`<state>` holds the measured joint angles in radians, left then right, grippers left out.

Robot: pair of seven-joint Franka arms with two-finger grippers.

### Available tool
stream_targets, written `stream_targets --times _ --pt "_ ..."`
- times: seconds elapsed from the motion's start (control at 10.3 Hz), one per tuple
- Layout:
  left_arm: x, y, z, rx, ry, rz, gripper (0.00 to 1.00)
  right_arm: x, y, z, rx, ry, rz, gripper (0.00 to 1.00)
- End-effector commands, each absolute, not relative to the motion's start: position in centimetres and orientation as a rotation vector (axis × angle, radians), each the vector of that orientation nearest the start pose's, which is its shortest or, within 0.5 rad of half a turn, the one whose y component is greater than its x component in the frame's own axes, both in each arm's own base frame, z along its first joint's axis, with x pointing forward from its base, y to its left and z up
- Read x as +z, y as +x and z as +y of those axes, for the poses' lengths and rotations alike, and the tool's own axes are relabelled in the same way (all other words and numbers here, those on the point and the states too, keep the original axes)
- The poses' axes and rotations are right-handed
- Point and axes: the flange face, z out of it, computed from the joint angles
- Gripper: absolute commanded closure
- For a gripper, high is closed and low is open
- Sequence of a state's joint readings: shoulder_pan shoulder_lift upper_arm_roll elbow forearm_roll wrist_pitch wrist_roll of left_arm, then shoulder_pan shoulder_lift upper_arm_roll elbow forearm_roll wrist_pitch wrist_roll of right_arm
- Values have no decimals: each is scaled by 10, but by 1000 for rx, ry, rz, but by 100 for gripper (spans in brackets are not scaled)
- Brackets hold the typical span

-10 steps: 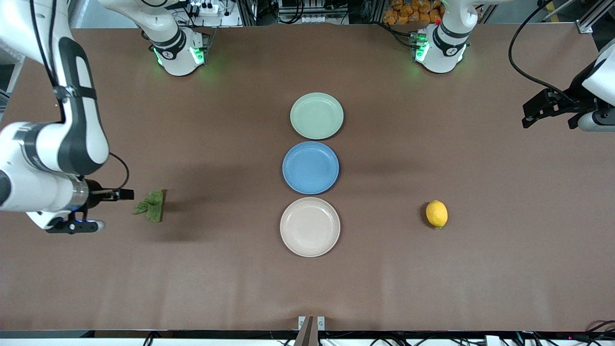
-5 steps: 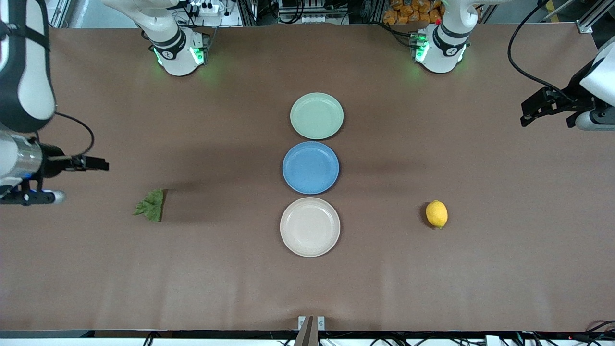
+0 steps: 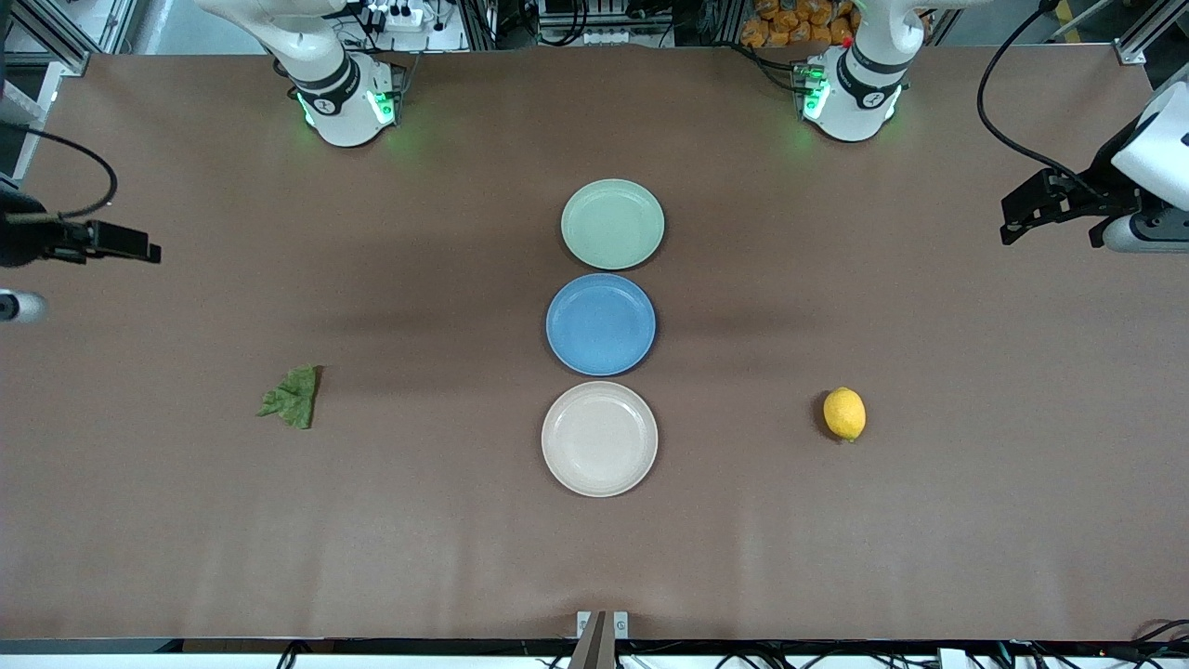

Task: Pick lemon and lettuce from plates

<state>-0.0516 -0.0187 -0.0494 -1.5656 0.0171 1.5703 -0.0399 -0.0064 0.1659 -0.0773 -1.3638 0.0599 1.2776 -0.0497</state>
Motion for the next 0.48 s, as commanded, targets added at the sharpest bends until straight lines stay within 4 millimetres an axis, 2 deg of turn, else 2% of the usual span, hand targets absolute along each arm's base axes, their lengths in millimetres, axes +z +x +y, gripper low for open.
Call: stream_targets --times 0.0,0.19,0.39 --pt "641 546 -55 -28 -3129 108 0 625 557 -31 342 -3060 45 0" --pt "642 546 -55 -30 -3133 103 0 623 561 -24 319 -3065 25 0" --pt "642 546 -55 -30 -3130 100 0 623 564 -24 289 -3085 11 0"
